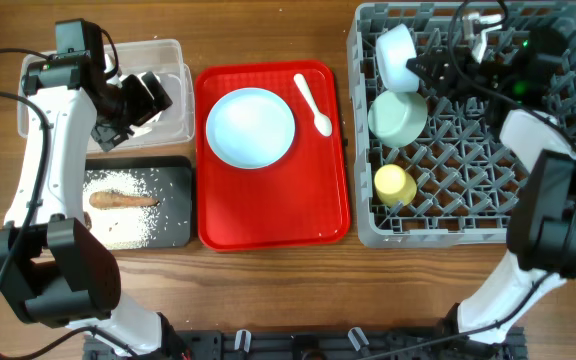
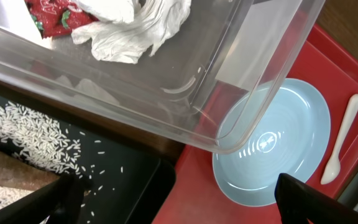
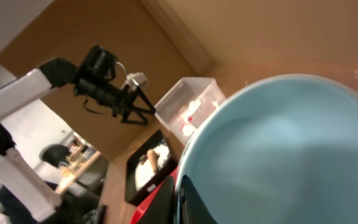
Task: Sort waste into correct bins and load items into the dishwasher rack
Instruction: 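Place the light-blue bowl in the rack's back row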
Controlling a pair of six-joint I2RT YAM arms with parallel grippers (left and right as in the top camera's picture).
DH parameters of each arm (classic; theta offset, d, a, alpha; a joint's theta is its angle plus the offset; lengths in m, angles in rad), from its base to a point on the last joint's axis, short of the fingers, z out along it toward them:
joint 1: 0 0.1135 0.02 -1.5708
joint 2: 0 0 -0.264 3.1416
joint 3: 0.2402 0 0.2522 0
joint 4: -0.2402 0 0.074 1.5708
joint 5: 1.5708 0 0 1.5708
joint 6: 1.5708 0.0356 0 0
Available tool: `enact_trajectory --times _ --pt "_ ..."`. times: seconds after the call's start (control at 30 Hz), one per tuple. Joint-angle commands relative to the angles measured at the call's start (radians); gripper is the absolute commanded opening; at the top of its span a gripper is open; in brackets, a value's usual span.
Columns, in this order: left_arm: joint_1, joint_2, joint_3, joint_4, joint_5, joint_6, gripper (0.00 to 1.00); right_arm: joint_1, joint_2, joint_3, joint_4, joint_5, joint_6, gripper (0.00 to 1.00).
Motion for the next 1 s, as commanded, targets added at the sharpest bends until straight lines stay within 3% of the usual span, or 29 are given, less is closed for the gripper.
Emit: enact_trajectory --times 0.0,0.2,0.5,0.73,0.87,0.97 --pt "0.004 -0.007 -0.001 0.001 -0.006 -0.012 1.0 0.002 0.087 0.01 0.18 -0.025 0.346 0.04" --pt "0.004 -0.007 -0.001 0.001 -0.006 -0.012 1.0 0.006 0.09 0.01 0.217 0.207 0.498 0.04" --pt "0.004 -0.007 -0.001 0.001 -0.006 -0.012 1.0 0.024 0.09 0.01 0.36 0.278 0.647 0.04" --pt "0.004 -0.007 -0.001 0.001 -0.006 -0.012 1.0 0.08 0.12 0.01 0.357 0.294 0.623 0.04" --pt "0.004 -0.007 -0.001 0.001 -0.006 -0.012 1.0 0.075 0.167 0.01 0.312 0.263 0.538 0.05" --pt "0.004 -0.007 -0.001 0.001 -0.006 -0.012 1.0 0.051 0.167 0.01 0.348 0.204 0.54 0.18"
